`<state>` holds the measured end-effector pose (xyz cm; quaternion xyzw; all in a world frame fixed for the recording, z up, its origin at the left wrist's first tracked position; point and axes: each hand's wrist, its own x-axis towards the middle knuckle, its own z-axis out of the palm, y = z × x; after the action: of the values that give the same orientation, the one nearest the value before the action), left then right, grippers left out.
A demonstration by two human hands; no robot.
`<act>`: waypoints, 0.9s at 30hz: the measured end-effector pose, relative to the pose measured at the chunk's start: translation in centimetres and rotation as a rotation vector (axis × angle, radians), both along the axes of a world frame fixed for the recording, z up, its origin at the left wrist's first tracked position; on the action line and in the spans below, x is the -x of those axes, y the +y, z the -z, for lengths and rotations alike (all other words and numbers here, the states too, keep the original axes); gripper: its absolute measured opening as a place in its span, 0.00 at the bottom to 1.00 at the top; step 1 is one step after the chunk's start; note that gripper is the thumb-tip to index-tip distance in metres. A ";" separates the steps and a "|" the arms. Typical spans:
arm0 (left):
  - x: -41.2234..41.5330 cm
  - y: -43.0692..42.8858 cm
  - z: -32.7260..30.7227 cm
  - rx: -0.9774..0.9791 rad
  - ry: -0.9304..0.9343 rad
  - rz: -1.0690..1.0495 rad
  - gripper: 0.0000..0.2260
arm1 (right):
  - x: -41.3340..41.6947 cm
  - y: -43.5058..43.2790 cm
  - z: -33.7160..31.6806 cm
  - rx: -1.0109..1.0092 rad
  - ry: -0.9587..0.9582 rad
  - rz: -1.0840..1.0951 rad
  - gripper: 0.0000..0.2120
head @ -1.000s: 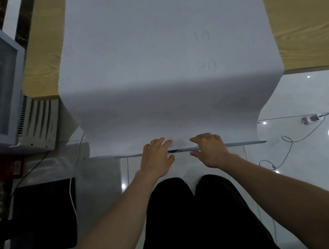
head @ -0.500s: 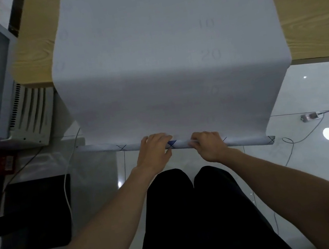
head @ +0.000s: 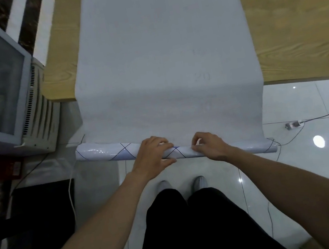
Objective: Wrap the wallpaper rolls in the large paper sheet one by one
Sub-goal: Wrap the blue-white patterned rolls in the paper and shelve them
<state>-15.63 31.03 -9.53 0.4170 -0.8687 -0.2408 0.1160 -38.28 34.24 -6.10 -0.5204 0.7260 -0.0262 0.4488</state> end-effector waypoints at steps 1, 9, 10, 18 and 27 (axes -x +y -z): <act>0.0 0.1 -0.5 -0.003 0.004 -0.004 0.17 | 0.0 0.1 -0.6 0.012 -0.004 0.002 0.05; -0.5 0.9 -3.9 0.031 -0.018 -0.051 0.09 | -0.1 1.7 -3.9 0.301 0.169 -0.248 0.22; -0.6 0.9 -4.2 0.036 -0.024 -0.052 0.10 | -0.2 1.9 -4.3 0.347 0.182 -0.267 0.20; -0.3 0.9 -8.0 -0.060 -0.123 -0.033 0.30 | -0.2 1.7 -6.5 0.309 0.122 -0.222 0.14; -0.4 0.5 -8.0 0.053 -0.163 0.010 0.20 | 1.1 0.2 -6.9 0.173 0.039 -0.218 0.13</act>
<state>-15.28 31.52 -1.49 0.4279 -0.8833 -0.1835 0.0545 -39.35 34.49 0.85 -0.6335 0.6687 -0.0298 0.3881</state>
